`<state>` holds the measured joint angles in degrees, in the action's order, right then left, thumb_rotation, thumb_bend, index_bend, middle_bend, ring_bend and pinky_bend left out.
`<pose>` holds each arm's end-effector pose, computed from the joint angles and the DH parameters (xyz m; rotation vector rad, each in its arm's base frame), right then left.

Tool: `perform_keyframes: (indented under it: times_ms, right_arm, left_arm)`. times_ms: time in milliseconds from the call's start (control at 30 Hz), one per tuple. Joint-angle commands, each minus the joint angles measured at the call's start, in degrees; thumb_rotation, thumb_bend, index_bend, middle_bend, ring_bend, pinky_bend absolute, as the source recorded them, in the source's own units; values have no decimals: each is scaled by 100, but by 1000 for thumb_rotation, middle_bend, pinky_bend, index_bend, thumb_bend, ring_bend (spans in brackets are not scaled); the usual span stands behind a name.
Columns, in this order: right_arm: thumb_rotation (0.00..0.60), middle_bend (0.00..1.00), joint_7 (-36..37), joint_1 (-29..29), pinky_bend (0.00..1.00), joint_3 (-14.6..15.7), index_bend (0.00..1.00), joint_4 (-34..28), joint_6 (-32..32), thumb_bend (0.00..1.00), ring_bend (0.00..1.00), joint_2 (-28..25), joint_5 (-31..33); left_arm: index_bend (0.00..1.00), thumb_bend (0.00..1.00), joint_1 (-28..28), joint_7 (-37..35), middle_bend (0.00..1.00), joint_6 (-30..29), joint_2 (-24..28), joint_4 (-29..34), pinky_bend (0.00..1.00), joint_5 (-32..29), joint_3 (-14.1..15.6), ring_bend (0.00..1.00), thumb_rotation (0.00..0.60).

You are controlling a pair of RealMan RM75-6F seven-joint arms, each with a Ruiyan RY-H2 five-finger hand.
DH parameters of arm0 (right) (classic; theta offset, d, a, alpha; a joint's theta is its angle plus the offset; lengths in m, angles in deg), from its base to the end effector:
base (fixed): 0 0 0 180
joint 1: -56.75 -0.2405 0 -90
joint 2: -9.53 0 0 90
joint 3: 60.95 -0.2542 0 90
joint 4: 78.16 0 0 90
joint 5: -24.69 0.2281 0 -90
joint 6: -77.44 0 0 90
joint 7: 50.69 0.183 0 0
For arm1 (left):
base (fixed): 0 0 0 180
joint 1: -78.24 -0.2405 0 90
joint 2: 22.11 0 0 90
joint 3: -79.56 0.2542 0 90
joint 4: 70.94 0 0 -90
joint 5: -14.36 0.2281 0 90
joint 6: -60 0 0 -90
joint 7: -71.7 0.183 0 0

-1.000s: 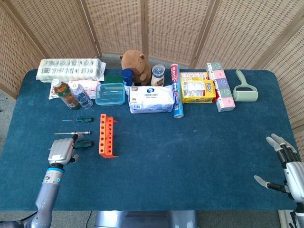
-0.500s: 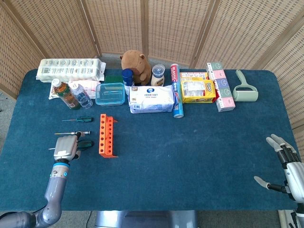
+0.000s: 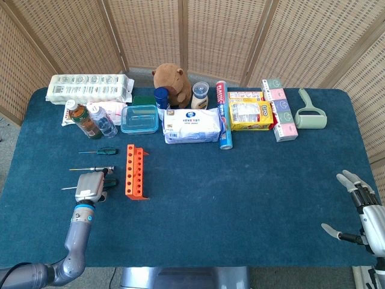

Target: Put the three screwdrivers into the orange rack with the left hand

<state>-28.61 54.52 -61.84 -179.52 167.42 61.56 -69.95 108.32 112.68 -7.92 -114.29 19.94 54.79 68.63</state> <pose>-0.2801 -0.1969 0.1885 1.3494 -1.1039 1.2281 -0.2360 0.3269 -0.0463 -1.5001 -1.1676 -0.5246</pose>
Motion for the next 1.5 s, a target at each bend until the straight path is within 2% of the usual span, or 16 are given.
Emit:
perform_keyframes:
  times_ms: [33, 167, 400, 467, 667, 1100, 1333, 1500]
  right_arm:
    - [600, 28, 9, 2, 0, -1, 71, 2, 6, 20, 0, -3, 4]
    - [600, 28, 46, 2, 0, 7, 71, 1, 15, 19, 0, -12, -14]
    - [600, 29, 173, 12, 0, 6, 70, 23, 55, 19, 0, -33, -13]
    - [600, 28, 213, 10, 0, 6, 71, 34, 56, 19, 0, -43, -13]
    - [600, 28, 237, 2, 0, 13, 71, 42, 43, 19, 0, -50, -17]
    - [600, 28, 81, -26, 0, 51, 71, -20, -24, 19, 0, -25, -65]
    - [600, 28, -72, -35, 0, 61, 71, -62, -63, 19, 0, 5, -56]
    - [600, 28, -194, -46, 0, 67, 71, -101, -95, 20, 0, 32, -55]
  left_arm:
    - [326, 325, 35, 18, 972, -1, -34, -30, 1000, -47, 17, 1000, 600]
    - [357, 325, 73, 23, 971, -4, -83, -57, 1000, -115, 30, 1000, 600]
    - [564, 374, 106, 7, 972, -102, -143, -82, 1000, -151, 37, 1000, 600]
    - [583, 406, 104, -2, 972, -142, -138, -59, 1000, -162, 33, 1000, 600]
    - [585, 414, 81, -148, 972, -190, 26, 163, 1000, -75, 12, 1000, 600]
    - [585, 409, -419, -1381, 972, -434, 1502, 1834, 1000, 1086, 6, 1000, 600]
    - [585, 415, -767, -2230, 971, -460, 2301, 2407, 1000, 1908, 155, 1000, 600]
    - [585, 416, -1055, -3131, 972, -537, 2782, 2665, 1000, 2655, 267, 1000, 600]
